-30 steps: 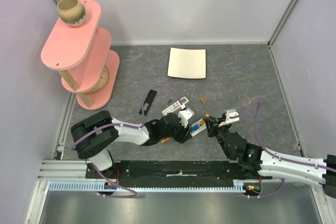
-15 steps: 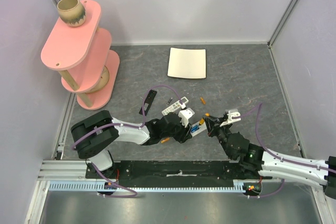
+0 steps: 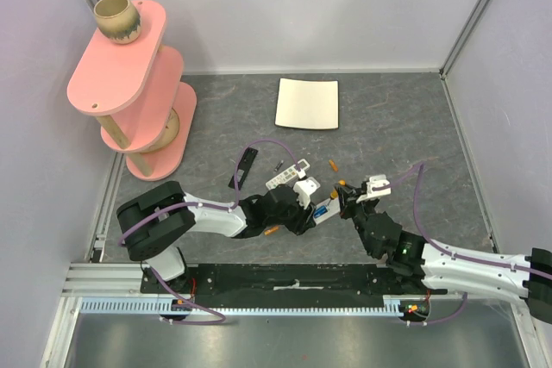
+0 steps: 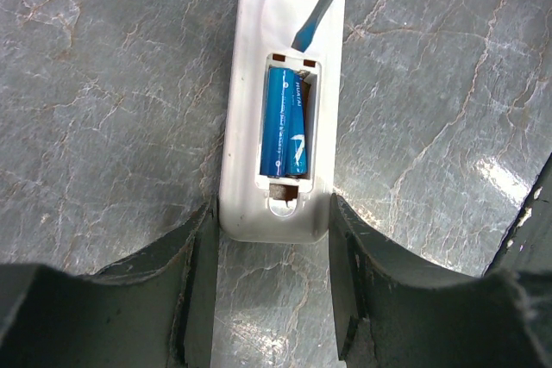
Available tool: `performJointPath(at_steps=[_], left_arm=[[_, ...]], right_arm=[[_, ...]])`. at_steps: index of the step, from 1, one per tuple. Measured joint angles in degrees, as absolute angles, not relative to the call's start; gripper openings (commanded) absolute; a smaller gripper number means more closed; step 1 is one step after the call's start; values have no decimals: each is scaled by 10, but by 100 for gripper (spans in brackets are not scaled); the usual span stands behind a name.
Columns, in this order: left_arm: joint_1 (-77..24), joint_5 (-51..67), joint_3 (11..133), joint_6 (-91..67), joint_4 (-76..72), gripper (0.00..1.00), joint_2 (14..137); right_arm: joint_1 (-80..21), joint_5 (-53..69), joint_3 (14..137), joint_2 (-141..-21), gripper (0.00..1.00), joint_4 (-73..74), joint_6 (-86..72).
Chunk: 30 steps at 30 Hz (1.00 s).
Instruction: Unload the batteries from the remote control
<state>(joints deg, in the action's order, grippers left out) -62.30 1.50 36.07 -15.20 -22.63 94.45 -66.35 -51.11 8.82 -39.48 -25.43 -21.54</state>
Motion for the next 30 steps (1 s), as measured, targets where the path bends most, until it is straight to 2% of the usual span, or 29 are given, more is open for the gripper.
performJointPath(at_steps=[30], left_arm=[[-623, 16, 365, -152, -227, 2, 949]], right_arm=[[-635, -435, 105, -467, 0, -296, -214]])
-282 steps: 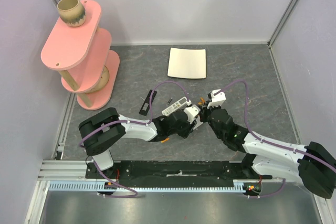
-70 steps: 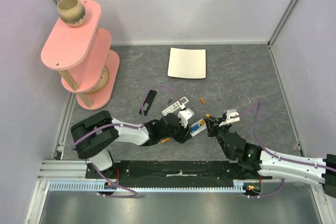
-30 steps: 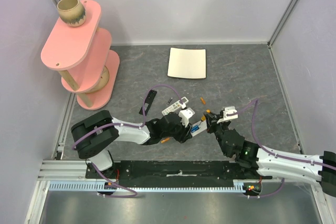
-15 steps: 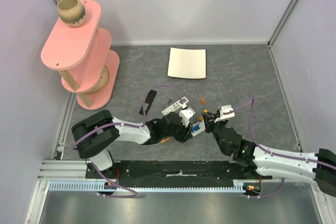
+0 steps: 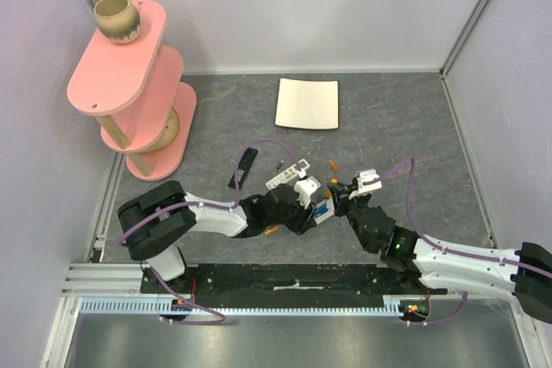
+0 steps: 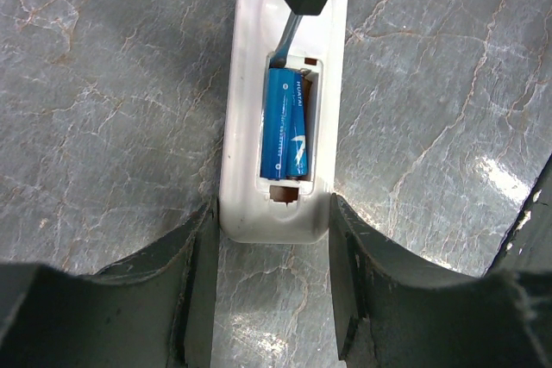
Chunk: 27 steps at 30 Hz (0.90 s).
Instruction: Unload the batteries from the remote control
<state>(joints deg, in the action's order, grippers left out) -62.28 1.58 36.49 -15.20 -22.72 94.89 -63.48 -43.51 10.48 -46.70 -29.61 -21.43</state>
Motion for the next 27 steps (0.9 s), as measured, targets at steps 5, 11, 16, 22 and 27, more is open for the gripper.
performJointPath(at_steps=[5, 11, 16, 22, 27], left_arm=[[-622, 16, 365, -152, -227, 2, 949], [-621, 16, 365, -153, -227, 2, 949], [-619, 16, 367, -156, -223, 2, 949], [-616, 14, 376, -169, -206, 2, 949], [-614, 7, 386, -182, -186, 2, 949]], right_arm=[[-635, -430, 109, -473, 0, -296, -214], [-633, -422, 111, -466, 0, -296, -213], [-632, -403, 111, -440, 0, -303, -231], [-634, -379, 118, -428, 0, -307, -262], [-632, -388, 128, -446, 0, -308, -260]])
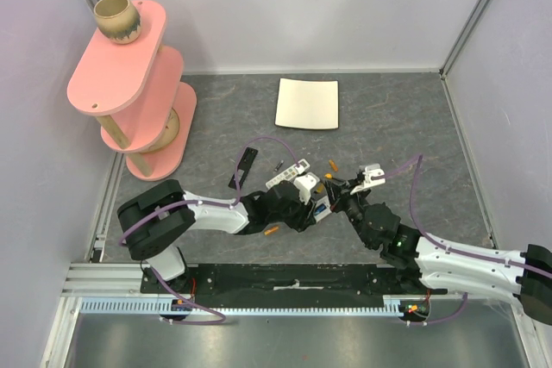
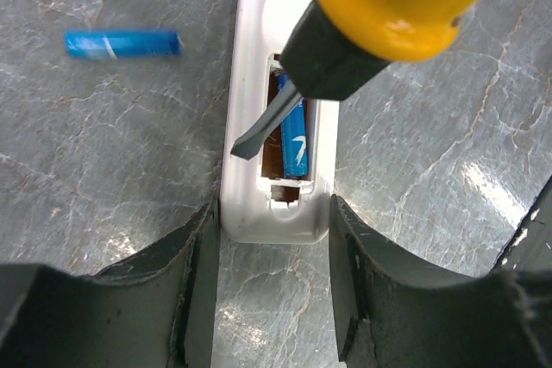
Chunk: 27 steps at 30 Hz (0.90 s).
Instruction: Unload the batteries from the remote control
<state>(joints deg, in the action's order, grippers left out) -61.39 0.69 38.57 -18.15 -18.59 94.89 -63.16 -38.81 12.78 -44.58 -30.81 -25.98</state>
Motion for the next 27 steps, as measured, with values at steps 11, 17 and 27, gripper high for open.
performJointPath(at_steps=[11, 17, 27], left_arm=[[-599, -2, 387, -209, -171, 57, 942], [-594, 12, 382, -211, -183, 59, 942], [-591, 76, 367, -242, -216, 67, 942]], right_arm=[[-634, -379, 155, -459, 0, -281, -255], [-605, -357, 156, -440, 0, -240, -285], [-545, -308, 156, -393, 0, -166, -323]])
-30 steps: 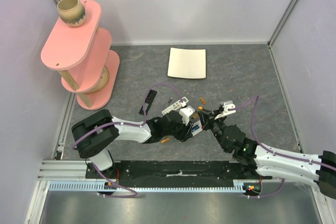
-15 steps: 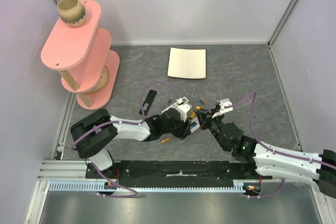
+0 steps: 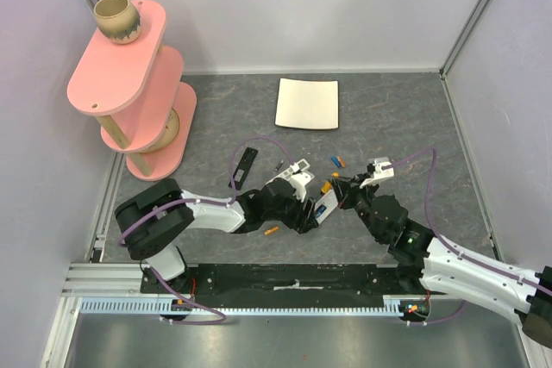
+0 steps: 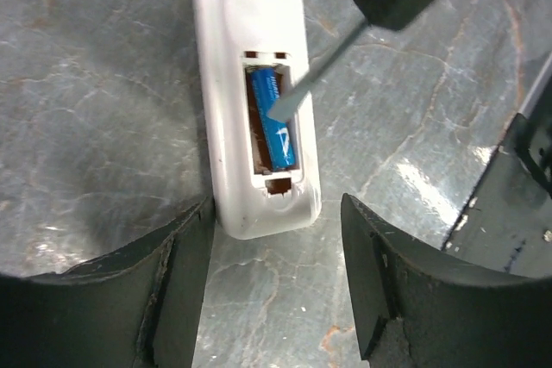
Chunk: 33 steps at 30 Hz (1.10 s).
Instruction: Unload the batteries from the remote control
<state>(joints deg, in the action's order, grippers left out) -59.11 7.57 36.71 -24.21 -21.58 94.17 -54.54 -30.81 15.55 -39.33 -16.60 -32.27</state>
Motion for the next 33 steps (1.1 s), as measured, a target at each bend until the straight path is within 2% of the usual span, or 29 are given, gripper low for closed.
performJointPath(at_steps=[14, 17, 23, 26, 33], left_arm=[[-629, 145, 385, -283, -270, 62, 987], [-628, 151, 385, -283, -271, 56, 987], [-601, 165, 336, -285, -267, 28, 953], [-575, 177, 313, -286, -267, 24, 939], [-552, 197, 305, -286, -264, 21, 934]], right_arm=[[-516, -292, 156, -346, 0, -107, -330], [-515, -287, 156, -347, 0, -97, -330], [-515, -279, 156, -365, 0, -77, -327], [-515, -279, 155, -366, 0, -72, -326], [-515, -283, 155, -367, 0, -64, -325]])
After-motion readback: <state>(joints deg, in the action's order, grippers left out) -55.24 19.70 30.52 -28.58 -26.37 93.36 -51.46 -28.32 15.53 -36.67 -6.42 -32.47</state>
